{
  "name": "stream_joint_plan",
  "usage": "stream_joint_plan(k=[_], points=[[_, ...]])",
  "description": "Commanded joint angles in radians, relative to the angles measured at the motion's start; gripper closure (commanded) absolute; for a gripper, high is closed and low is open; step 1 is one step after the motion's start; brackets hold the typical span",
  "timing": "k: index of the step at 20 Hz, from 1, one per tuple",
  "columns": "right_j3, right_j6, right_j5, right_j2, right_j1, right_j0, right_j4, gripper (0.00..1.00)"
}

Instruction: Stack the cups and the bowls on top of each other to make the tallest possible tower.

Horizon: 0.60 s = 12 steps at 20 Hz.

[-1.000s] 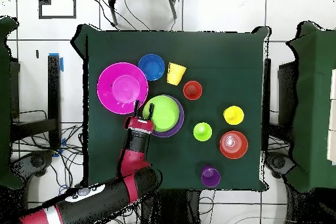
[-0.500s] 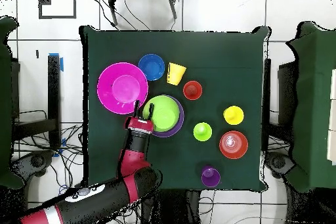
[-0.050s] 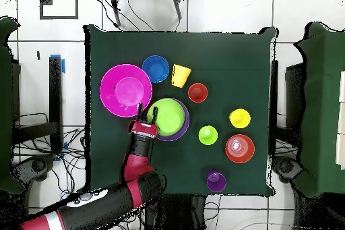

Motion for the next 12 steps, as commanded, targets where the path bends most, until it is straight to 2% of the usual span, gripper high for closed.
stream_joint_plan(k=[1,12], points=[[-0.036,-0.046,0.072,0.138,0.051,-0.016,-0.058,0.0],[0.002,-0.054,0.085,0.13,0.043,0.002,-0.051,0.0]])
